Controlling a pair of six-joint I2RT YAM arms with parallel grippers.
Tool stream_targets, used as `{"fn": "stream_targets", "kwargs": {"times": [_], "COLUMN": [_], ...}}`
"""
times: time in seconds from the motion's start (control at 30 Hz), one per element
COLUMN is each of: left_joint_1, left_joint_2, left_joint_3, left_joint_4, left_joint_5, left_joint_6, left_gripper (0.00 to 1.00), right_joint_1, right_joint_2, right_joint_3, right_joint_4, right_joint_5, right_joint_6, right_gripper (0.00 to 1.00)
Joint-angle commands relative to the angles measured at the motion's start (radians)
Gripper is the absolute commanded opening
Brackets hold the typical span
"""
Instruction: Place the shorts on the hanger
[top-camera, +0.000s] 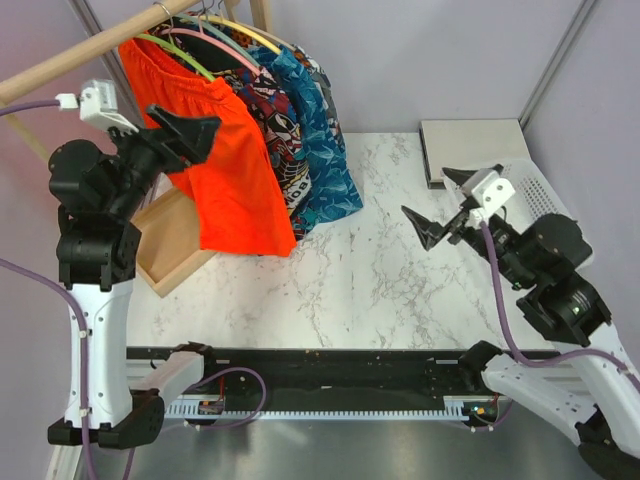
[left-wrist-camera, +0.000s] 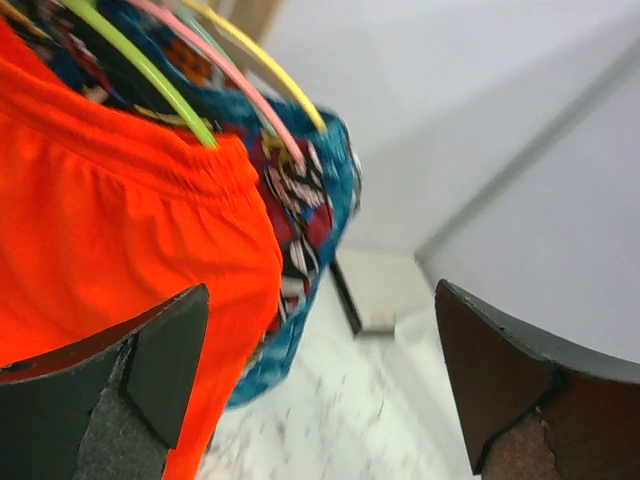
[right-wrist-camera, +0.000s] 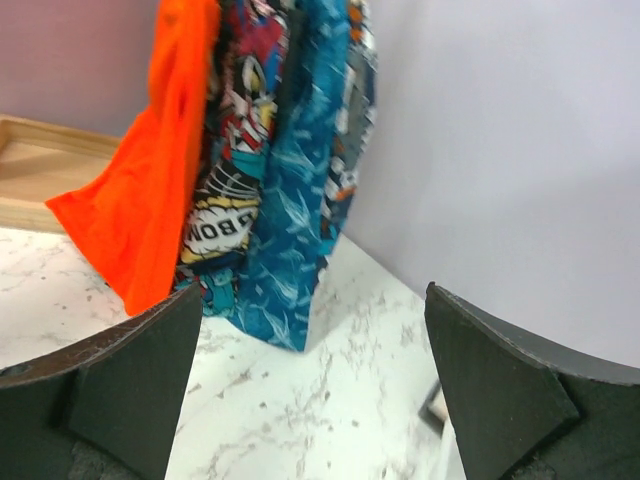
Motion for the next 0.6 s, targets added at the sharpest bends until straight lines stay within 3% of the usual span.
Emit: {"fn": "stream_targets", "kwargs": {"times": [0.0, 0.13, 0.23, 0.33, 0.57], "left_joint_1": [0.001, 0.001, 0.000, -0.002, -0.002], "left_joint_2": [-0.016, 0.010, 0.024, -0.025, -0.153], "left_joint_3": [-0.002, -0.042, -0.123, -0.207, -0.384], "left_joint_4": [-0.297, -0.532, -0.650, -0.683, -0.635], "left_joint_5": [0.395, 0.494, 0.428, 0.383, 0.239], "left_joint_6": [0.299, 0.512, 0.676, 0.814, 0.856], "left_gripper": [1.00, 1.00, 1.00, 1.00, 1.00], "right_joint_1": [-0.124, -0.259, -0.338, -0.402, -0.458], "right_joint_2": [-0.115, -0.230, -0.285, -0.325, -0.309], "right_joint_3": [-0.087, -0.185, -0.240, -0.292, -0.372], "right_joint_4": [0.001, -0.049, -0.126, -0.195, -0.297], "right_joint_5": [-0.030, -0.033, -0.030, -0.031, 0.058], "right_joint_6": [0.186, 0.295, 0.364, 0.385, 0.352], "right_gripper": [0.98, 0.98, 0.98, 0.98, 0.98]}}
